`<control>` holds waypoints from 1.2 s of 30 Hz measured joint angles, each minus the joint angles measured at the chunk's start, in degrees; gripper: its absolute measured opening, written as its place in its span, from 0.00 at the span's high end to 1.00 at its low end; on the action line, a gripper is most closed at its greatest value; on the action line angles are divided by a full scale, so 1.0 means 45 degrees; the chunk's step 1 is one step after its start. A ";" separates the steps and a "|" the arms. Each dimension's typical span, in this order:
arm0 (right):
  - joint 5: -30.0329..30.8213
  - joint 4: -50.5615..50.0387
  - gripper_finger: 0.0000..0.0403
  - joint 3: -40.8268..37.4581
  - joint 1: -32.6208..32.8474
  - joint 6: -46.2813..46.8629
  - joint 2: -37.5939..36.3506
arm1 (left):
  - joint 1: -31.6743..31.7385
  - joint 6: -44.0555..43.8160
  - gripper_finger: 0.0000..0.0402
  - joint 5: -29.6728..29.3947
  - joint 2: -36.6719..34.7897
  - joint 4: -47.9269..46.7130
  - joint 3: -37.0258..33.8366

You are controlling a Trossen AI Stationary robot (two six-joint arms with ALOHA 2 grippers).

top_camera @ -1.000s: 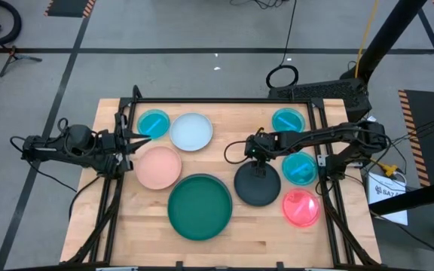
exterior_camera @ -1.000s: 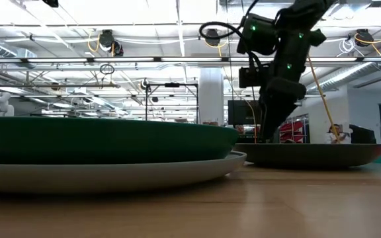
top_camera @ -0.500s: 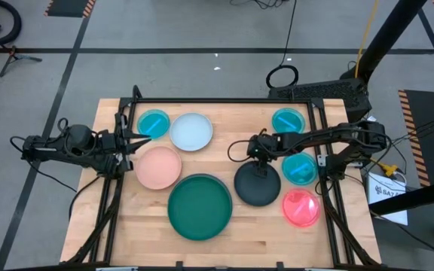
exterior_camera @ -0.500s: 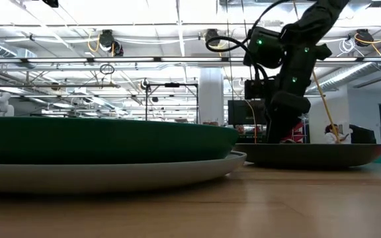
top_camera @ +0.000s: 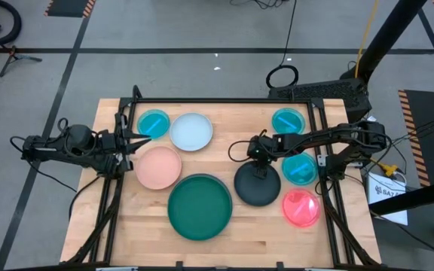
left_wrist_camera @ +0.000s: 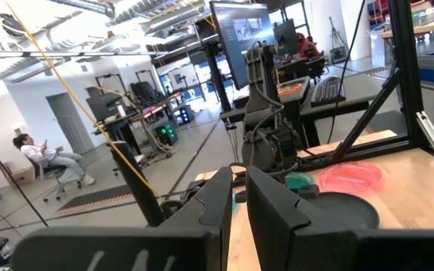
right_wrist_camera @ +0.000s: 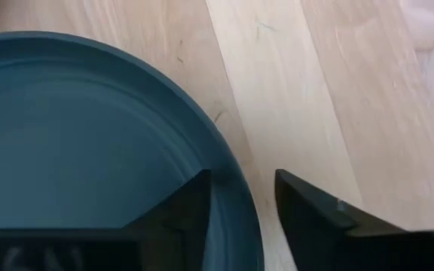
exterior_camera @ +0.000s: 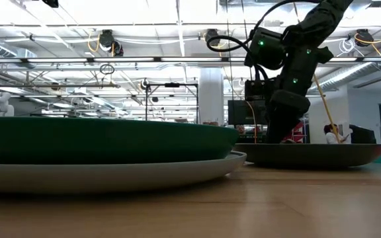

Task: Stack plastic plates
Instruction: Stack the black plate on top of the green plate

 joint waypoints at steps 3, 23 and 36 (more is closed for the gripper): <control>0.0008 0.0015 0.79 -0.0001 0.0000 0.0078 0.0000 | 0.0000 -0.0019 0.88 0.0000 0.0000 0.0004 0.0000; 0.0293 -0.1453 0.99 0.0009 -0.0621 0.0034 -0.2220 | -0.0003 -0.0148 0.88 0.0001 0.0016 0.0015 -0.0005; 0.1356 -0.0010 0.99 0.0009 -0.0389 0.1765 -0.5116 | 0.0000 -0.0221 0.88 0.0000 0.0015 0.0029 -0.0005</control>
